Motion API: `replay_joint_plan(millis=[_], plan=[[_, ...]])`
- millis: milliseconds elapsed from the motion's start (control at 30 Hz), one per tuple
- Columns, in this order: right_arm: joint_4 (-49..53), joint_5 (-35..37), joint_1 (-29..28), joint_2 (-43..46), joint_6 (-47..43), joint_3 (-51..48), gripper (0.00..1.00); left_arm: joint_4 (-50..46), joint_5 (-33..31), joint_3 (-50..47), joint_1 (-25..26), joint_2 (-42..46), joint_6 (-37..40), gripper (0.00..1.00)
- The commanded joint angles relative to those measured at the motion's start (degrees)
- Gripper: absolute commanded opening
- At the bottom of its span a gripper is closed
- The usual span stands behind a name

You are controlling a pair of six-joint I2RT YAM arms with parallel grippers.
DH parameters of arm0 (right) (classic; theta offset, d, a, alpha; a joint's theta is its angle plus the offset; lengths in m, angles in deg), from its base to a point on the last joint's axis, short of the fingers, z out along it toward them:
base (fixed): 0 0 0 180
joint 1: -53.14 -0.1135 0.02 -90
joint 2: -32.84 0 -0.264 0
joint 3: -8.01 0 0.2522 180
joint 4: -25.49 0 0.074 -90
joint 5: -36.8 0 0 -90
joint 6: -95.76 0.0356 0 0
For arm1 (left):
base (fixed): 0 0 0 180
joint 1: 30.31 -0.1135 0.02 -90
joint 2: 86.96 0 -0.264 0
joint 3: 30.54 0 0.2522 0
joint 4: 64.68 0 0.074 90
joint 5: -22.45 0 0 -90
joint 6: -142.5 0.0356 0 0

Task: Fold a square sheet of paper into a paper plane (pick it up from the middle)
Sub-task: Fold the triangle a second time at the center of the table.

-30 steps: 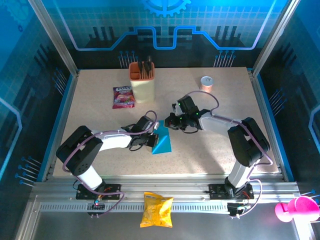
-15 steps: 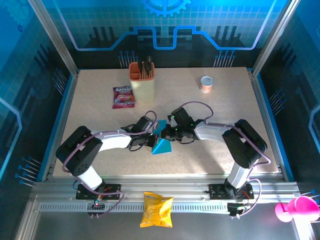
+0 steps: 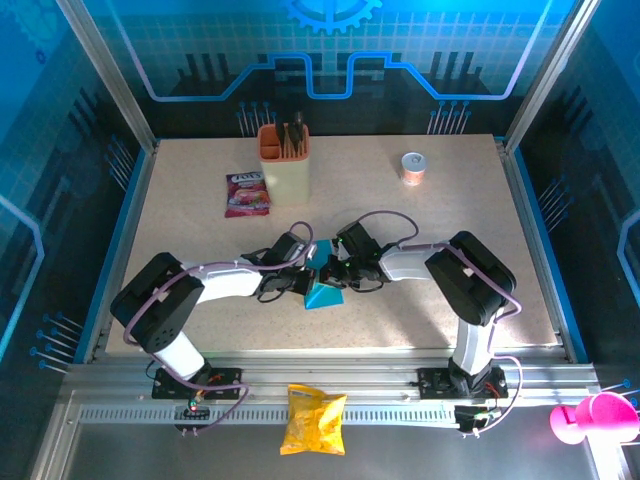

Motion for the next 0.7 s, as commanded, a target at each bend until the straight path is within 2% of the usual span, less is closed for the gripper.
replay_joint_plan(millis=[0, 67, 167, 267, 333, 433, 567, 667], plan=[[1.07, 1.57, -0.64, -1.76, 1.05, -0.62, 0.0, -4.85, -1.88, -0.13, -1.0, 3.26, -1.23, 0.0], [1.35, 1.86, -0.64, -1.89, 1.27, -0.88, 0.0, -6.1, -1.89, 0.46, -1.37, 5.34, -1.81, 0.02], [1.35, 2.13, -0.64, -2.07, 1.65, -0.88, 0.0, -7.33, -1.82, 0.96, -1.57, 8.46, -2.54, 0.18], [1.04, 2.3, -0.63, -2.15, 1.84, -2.61, 0.0, -8.03, -0.47, 0.89, -1.55, 10.86, -3.17, 0.27], [1.23, 2.48, -0.64, -2.15, 1.98, -2.81, 0.0, -7.97, 0.65, 0.33, -1.56, 12.1, -3.71, 0.3], [1.31, 2.68, -0.64, -2.16, 2.08, -2.89, 0.0, -5.66, 4.34, -1.81, -1.55, 13.89, -4.44, 0.24], [1.42, 2.83, -0.66, -2.15, 2.1, -2.92, 0.0, -1.18, 9.42, -4.97, -1.23, 14.84, -6.06, 0.0], [1.61, 3.0, -0.65, -2.2, 2.17, -2.87, 0.0, 1.43, 11.18, -6.25, 0.12, 14.26, -6.77, 0.0]])
